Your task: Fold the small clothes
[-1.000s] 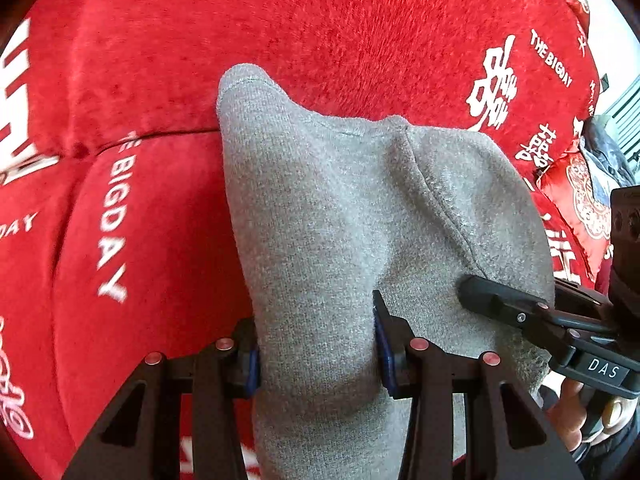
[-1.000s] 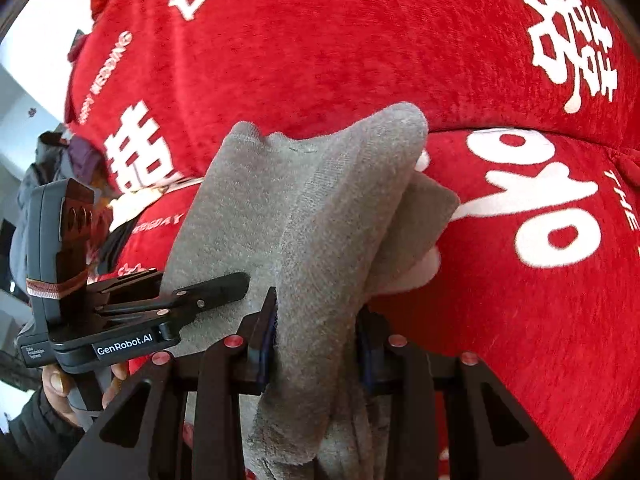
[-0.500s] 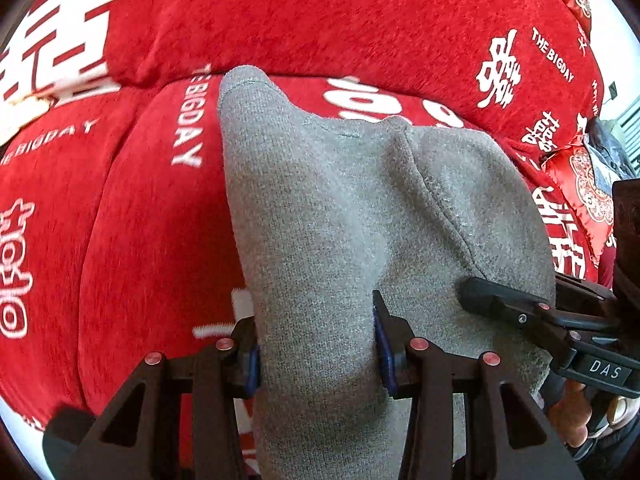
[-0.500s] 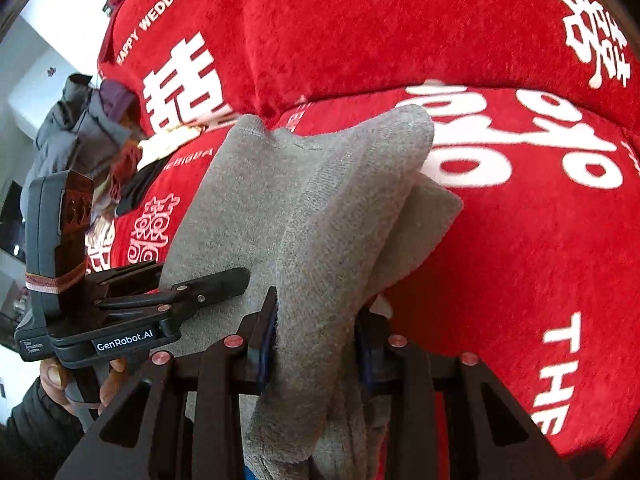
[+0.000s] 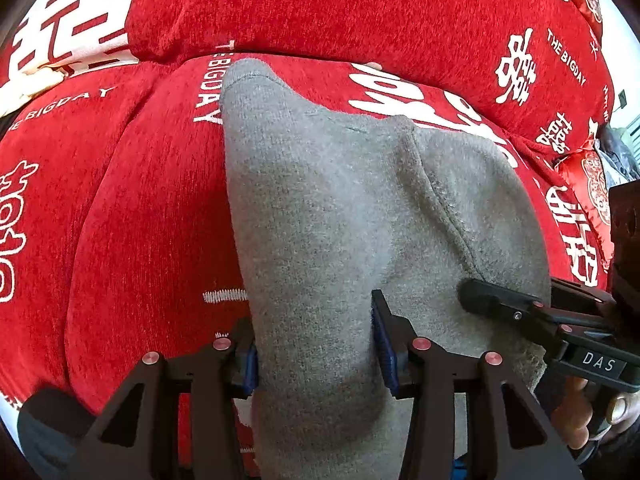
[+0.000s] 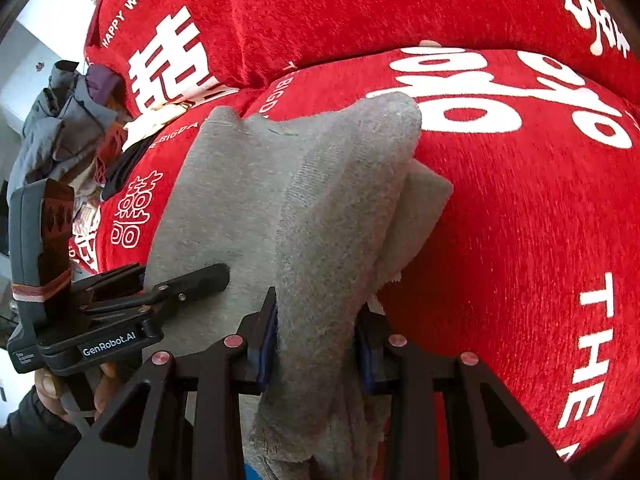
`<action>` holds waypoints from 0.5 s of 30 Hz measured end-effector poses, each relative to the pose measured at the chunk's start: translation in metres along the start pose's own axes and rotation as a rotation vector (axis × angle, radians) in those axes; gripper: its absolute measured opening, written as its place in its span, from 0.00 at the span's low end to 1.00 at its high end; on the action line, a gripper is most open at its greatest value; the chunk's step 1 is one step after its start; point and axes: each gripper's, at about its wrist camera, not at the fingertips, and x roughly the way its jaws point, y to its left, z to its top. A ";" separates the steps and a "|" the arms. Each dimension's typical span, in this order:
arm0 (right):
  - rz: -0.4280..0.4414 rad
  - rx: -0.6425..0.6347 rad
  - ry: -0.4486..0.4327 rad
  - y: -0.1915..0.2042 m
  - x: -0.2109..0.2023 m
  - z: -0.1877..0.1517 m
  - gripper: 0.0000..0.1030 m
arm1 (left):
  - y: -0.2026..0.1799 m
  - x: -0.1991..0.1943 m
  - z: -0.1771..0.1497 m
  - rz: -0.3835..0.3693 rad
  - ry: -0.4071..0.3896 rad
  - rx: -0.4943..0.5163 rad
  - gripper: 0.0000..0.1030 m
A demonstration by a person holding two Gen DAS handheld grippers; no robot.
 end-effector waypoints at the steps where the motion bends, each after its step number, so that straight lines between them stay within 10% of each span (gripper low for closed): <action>1: -0.004 -0.001 0.000 -0.001 0.001 -0.001 0.34 | 0.001 0.001 -0.001 -0.001 -0.003 0.001 0.48; 7: -0.067 0.013 0.023 -0.007 0.005 -0.002 0.52 | 0.008 0.003 -0.004 0.097 -0.013 0.003 0.94; 15: -0.180 -0.227 -0.087 0.031 -0.043 0.007 0.59 | 0.031 -0.048 0.012 0.195 -0.144 -0.060 0.94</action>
